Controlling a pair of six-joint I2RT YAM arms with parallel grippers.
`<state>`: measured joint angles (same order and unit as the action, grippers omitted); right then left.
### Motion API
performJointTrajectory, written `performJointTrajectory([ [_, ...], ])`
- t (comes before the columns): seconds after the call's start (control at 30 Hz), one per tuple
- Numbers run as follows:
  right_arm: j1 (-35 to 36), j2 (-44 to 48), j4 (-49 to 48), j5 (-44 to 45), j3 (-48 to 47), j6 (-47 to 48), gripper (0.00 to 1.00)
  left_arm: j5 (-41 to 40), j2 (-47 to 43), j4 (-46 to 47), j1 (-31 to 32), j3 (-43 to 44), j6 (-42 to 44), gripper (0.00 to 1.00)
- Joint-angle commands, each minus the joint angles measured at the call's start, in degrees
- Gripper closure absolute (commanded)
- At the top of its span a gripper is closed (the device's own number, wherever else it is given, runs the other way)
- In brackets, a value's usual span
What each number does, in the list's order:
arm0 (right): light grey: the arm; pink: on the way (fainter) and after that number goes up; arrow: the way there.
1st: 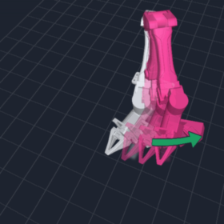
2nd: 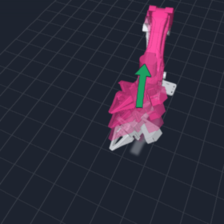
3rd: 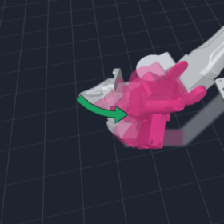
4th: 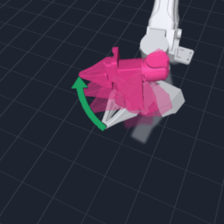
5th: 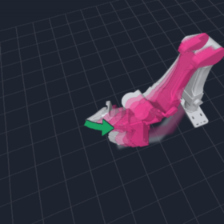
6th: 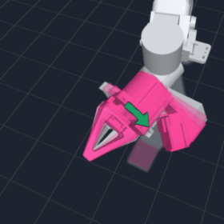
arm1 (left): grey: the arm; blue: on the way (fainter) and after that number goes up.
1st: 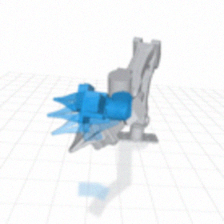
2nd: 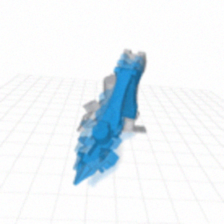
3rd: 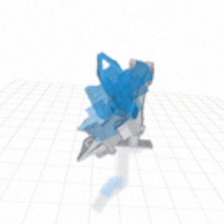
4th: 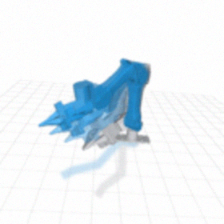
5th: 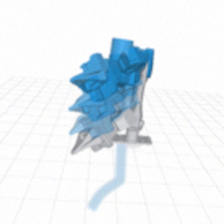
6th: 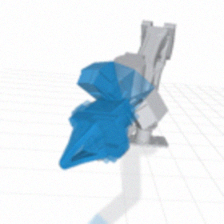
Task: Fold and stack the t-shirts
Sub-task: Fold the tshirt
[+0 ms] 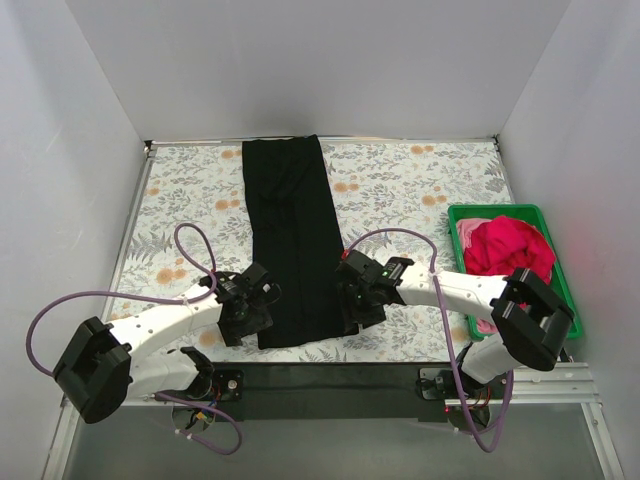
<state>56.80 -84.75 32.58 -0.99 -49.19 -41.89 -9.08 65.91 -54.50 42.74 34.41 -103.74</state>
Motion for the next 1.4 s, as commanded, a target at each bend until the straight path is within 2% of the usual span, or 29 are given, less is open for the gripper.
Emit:
performJointTrajectory([
  [0.0,0.9,-0.6,-1.4,3.0,-0.6,-3.4,0.50,1.8,-1.8,2.3,1.1,-0.5,0.8,0.41],
  [0.23,0.9,-2.3,-1.6,3.6,-1.5,-3.9,0.52,3.3,0.1,4.1,2.4,-0.8,2.3,0.42],
  [0.4,1.0,-2.7,-1.6,4.5,-0.3,-4.4,0.55,3.6,0.7,4.9,2.9,-1.2,2.7,0.48],
  [0.6,1.0,-3.1,-1.6,4.9,0.7,-4.6,0.58,4.3,2.4,5.5,3.7,-1.8,2.4,0.51],
  [0.83,1.0,-4.7,-2.1,3.9,1.0,-4.2,0.62,4.5,3.6,6.0,4.0,-2.8,1.4,0.60],
  [1.07,1.7,-5.5,-2.2,2.0,1.3,-3.0,0.78,5.3,4.1,6.4,4.5,-3.4,0.7,0.76],
  [1.2,1.7,-4.8,-0.2,1.4,0.9,-2.8,0.93,6.0,4.1,5.1,4.6,-2.7,1.3,0.96],
  [1.23,1.7,-4.6,0.4,1.4,0.8,-2.8,0.99,6.5,3.9,4.5,4.7,-2.3,2.0,0.98],
  [1.3,1.9,-3.8,2.8,-1.4,0.5,-2.3,0.99,8.2,3.2,1.8,4.7,-0.9,4.1,0.99],
  [1.37,2.0,-3.1,4.8,-2.7,0.3,-1.6,0.99,13.2,1.5,-1.8,4.7,0.3,6.7,0.99],
])
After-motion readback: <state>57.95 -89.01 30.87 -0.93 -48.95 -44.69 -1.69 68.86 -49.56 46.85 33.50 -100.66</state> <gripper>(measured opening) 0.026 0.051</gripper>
